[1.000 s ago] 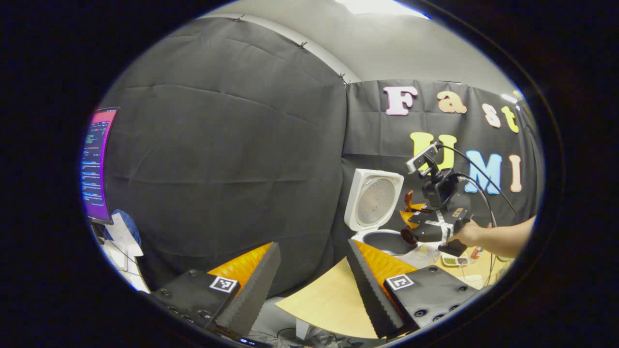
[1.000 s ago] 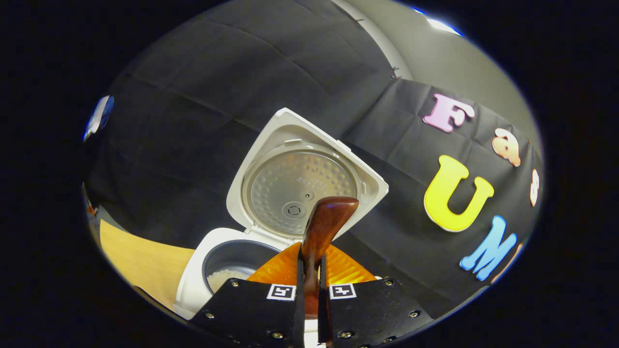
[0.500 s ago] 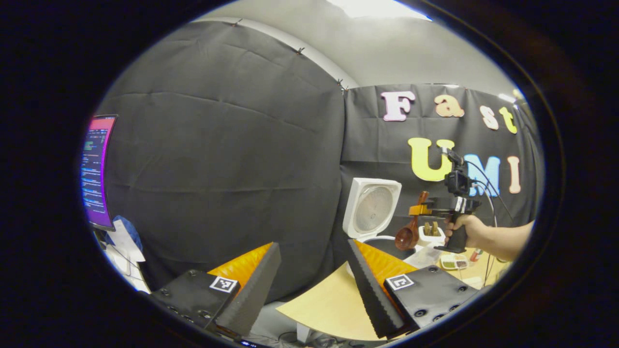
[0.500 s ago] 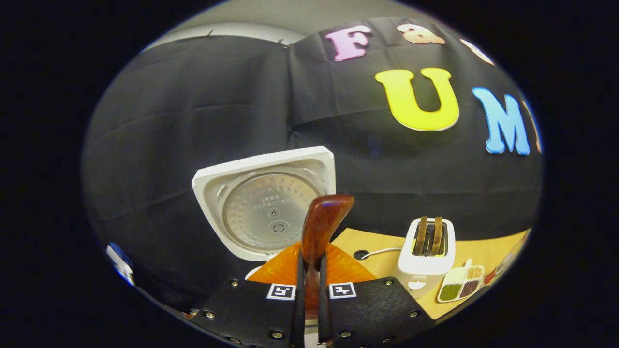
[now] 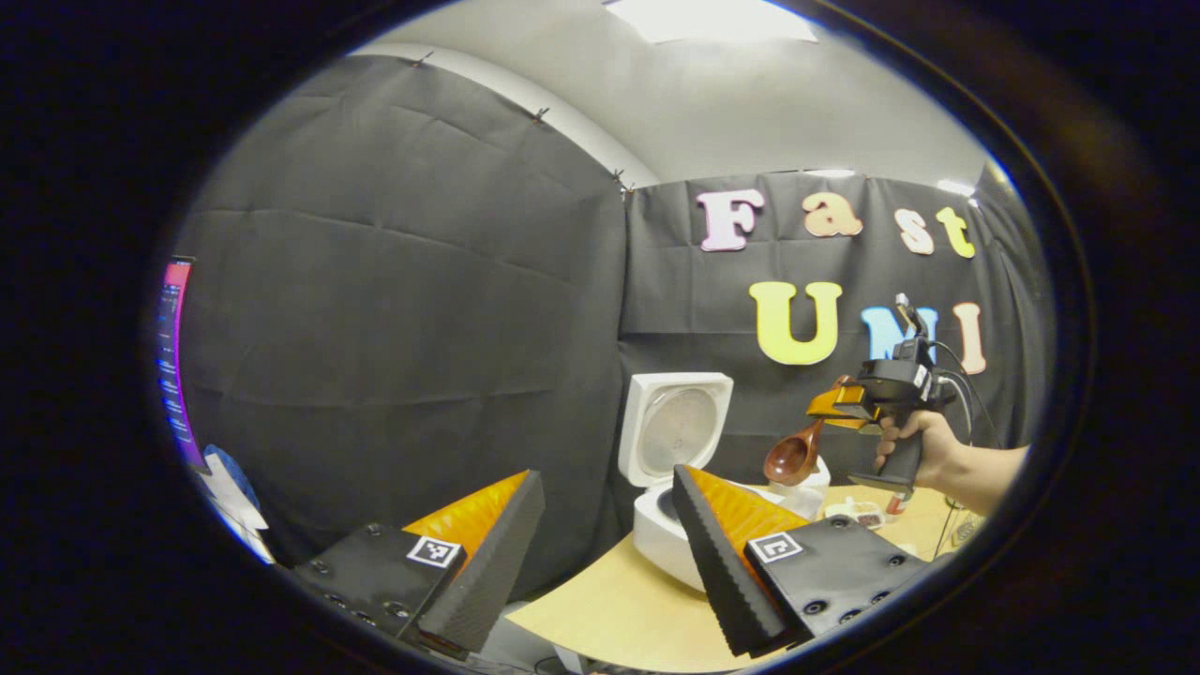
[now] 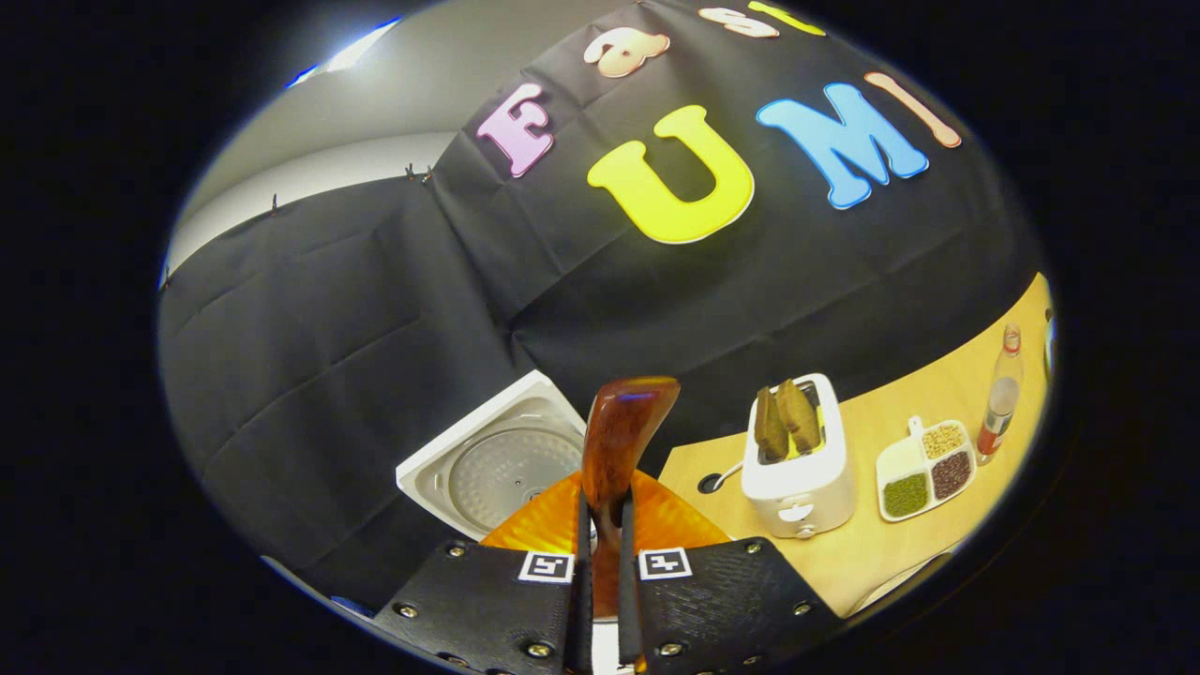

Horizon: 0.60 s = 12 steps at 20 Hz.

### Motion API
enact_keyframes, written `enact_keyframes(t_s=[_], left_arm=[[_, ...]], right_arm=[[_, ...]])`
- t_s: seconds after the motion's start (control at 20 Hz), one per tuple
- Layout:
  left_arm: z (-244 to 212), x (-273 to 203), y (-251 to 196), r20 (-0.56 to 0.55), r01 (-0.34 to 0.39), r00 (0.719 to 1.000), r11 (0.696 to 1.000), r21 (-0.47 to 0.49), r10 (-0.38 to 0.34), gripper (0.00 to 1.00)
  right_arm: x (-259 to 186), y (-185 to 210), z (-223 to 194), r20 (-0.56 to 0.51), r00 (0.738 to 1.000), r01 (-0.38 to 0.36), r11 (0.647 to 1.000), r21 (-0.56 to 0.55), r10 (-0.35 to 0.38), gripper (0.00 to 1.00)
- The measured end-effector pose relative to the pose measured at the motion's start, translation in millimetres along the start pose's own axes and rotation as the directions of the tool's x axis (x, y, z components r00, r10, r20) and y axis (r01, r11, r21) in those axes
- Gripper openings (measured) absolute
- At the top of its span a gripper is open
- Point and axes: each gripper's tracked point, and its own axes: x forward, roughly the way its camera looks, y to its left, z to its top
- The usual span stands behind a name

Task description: Close the left gripper, press the button to open the rice cooker; take a wooden spoon from the chopstick holder with the right hand, scoop a spoonful of rice and pour it into the rice cooker, then put the wooden spoon back into the chopstick holder.

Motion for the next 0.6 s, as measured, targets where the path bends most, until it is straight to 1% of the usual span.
enact_keyframes(t_s=[0.05,0.1,0.15,0.2,0.45,0.5,0.55,0.6], left_arm=[[5.7,2.6,-9.9,0.013,0.013,1.000,1.000,0.006,-0.013,0.99],[10.3,4.1,-19.4,0.024,0.025,0.999,1.000,0.012,-0.025,0.93],[14.9,6.8,-28.9,0.030,0.036,0.999,0.999,0.015,-0.036,0.95],[18.8,7.3,-38.3,0.033,0.047,0.998,0.999,0.014,-0.047,0.92],[28.7,14.3,-85.2,0.044,0.101,0.994,0.995,0.017,-0.102,0.92],[30.3,12.9,-93.5,0.046,0.112,0.993,0.994,0.017,-0.112,0.95],[34.0,14.4,-102.7,0.051,0.122,0.991,0.992,0.015,-0.122,0.92],[35.7,15.4,-111.5,0.054,0.133,0.990,0.991,0.013,-0.133,0.92]], right_arm=[[-10.4,-6.9,9.1,0.014,1.000,0.009,1.000,0.003,-0.009,0.11],[-21.5,-14.0,16.6,0.027,1.000,0.016,1.000,0.002,-0.016,0.11],[-32.7,-20.9,25.3,0.038,0.999,0.025,1.000,-0.003,-0.025,0.11],[-44.4,-29.3,33.0,0.044,0.998,0.036,0.999,-0.014,-0.035,0.11],[-97.8,-74.3,79.1,0.116,0.989,0.104,0.993,-0.062,-0.097,0.11],[-108.6,-82.6,86.5,0.126,0.986,0.119,0.991,-0.068,-0.109,0.11],[-119.4,-93.2,94.2,0.139,0.982,0.136,0.988,-0.073,-0.125,0.11],[-129.7,-105.4,101.4,0.150,0.979,0.154,0.985,-0.080,-0.141,0.11]])
